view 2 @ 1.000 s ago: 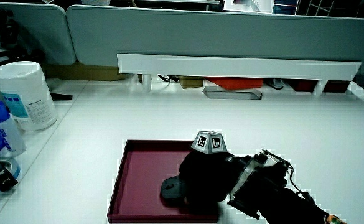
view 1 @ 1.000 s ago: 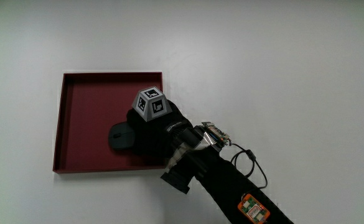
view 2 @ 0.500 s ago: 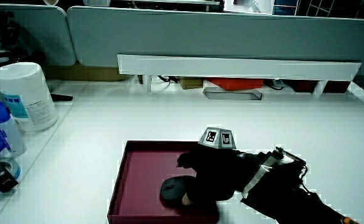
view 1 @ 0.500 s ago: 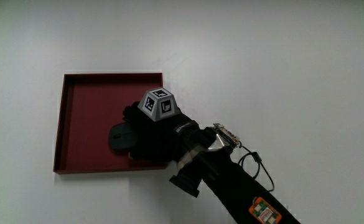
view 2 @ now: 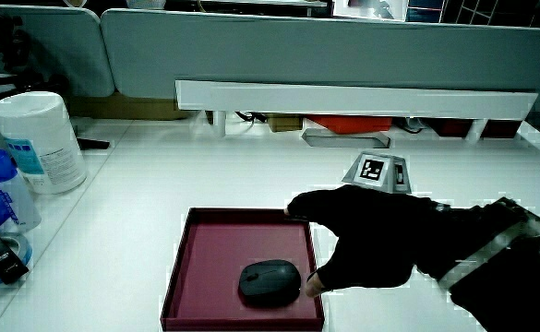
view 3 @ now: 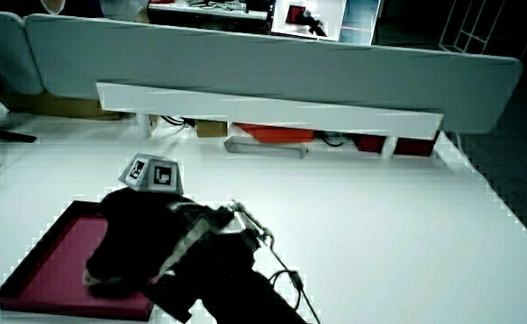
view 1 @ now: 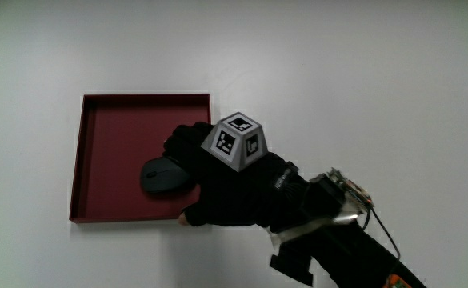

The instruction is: Place mouse into plate

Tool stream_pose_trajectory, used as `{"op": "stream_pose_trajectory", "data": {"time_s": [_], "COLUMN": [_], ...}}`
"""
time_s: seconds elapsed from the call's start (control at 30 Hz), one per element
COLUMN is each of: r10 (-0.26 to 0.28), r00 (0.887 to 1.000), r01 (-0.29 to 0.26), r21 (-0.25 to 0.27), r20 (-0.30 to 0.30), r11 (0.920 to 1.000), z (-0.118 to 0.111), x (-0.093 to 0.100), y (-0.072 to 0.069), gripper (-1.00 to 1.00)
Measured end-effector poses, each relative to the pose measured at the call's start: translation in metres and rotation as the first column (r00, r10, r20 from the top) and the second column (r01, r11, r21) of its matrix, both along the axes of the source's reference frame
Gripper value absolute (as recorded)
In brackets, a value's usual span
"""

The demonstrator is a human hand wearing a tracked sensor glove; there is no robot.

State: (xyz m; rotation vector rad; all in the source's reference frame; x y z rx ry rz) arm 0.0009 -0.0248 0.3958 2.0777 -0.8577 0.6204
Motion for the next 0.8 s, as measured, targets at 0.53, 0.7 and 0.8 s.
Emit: {"op": "stream_pose_trajectory", "data": {"time_s": [0.53, 0.7, 0.8], "r10": [-0.046, -0.039, -0.031], "r00": [0.999, 0.999, 0.999], "r01": [0.044, 0.036, 0.027], "r21": [0.091, 0.118, 0.106], "r20": [0.023, 0.027, 0.031], "r11": [0.9949, 0.9923, 0.9940], "z": [-0.058, -0.067, -0.063], "x": [0.047, 0.048, 0.046], "y": [0.031, 0.032, 0.030], "gripper": [-1.00, -1.00, -1.00]}}
